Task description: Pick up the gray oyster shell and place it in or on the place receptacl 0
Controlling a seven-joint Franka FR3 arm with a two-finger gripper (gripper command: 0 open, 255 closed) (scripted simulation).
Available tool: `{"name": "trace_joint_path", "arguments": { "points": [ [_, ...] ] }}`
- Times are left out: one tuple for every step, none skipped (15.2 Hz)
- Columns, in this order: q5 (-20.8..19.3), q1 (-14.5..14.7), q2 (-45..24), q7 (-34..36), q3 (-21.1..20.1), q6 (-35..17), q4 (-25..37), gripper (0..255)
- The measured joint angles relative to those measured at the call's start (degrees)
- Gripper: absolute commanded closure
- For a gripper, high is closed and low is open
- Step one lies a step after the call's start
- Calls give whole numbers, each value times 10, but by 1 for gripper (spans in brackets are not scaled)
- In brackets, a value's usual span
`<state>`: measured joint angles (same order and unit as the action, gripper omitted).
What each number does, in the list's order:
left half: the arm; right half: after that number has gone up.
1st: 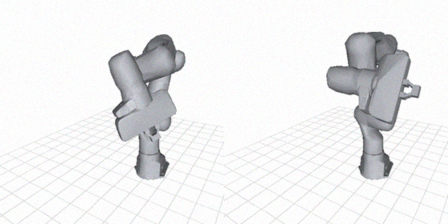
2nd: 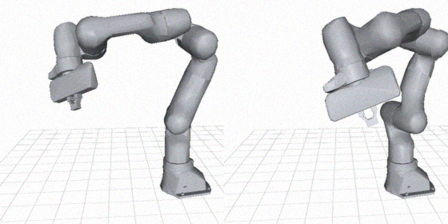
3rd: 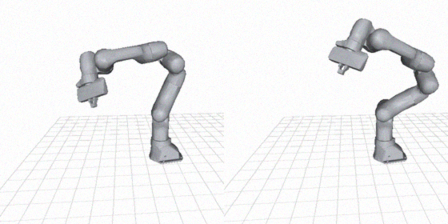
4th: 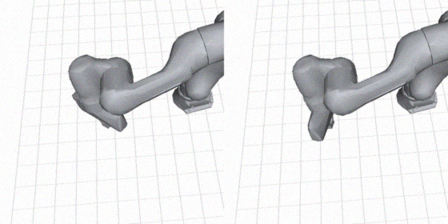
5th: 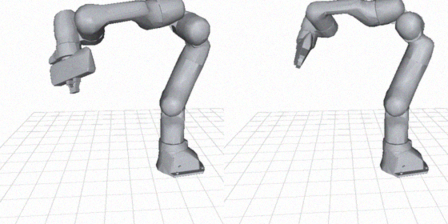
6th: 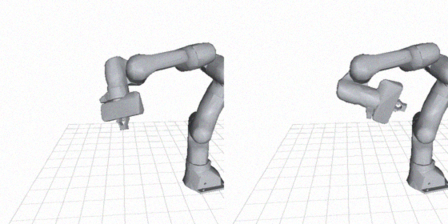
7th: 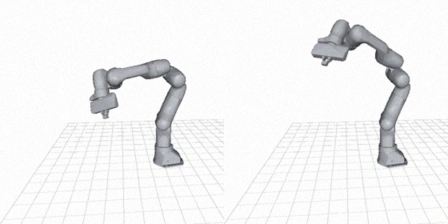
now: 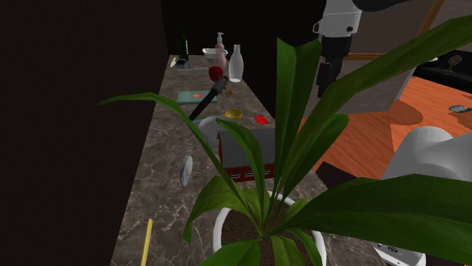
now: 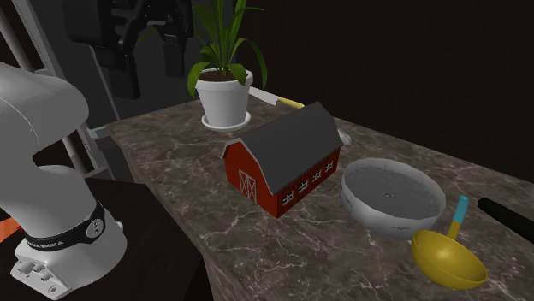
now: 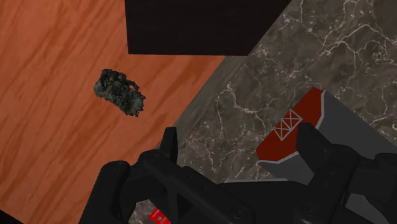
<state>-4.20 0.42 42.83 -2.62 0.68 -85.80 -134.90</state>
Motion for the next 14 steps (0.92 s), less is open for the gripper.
{"name": "trace_joint_path", "arguments": {
  "points": [
    [0, 0, 0, 0, 0, 0, 0, 0],
    [5, 1, 2, 9, -4, -4, -5, 0],
    [15, 2, -4, 23, -12, -12, -7, 0],
    [25, 3, -7, 40, -20, -26, -16, 0],
    [38, 6, -8, 61, -32, -35, -23, 0],
    [50, 8, -8, 81, -42, -46, -32, 0],
    [61, 10, -10, 99, -52, -61, -42, 0],
    [71, 10, -19, 116, -60, -74, -43, 0],
    [83, 12, -26, 135, -71, -90, -48, 0],
    [93, 13, -36, 153, -80, -107, -52, 0],
    [104, 16, -41, 171, -91, -121, -58, 0],
    [114, 17, -50, 189, -101, -138, -62, 0],
    [123, 19, -61, 208, -111, -151, -60, 0],
    [133, 21, -68, 225, -121, -171, -69, 0]
  ]
}}
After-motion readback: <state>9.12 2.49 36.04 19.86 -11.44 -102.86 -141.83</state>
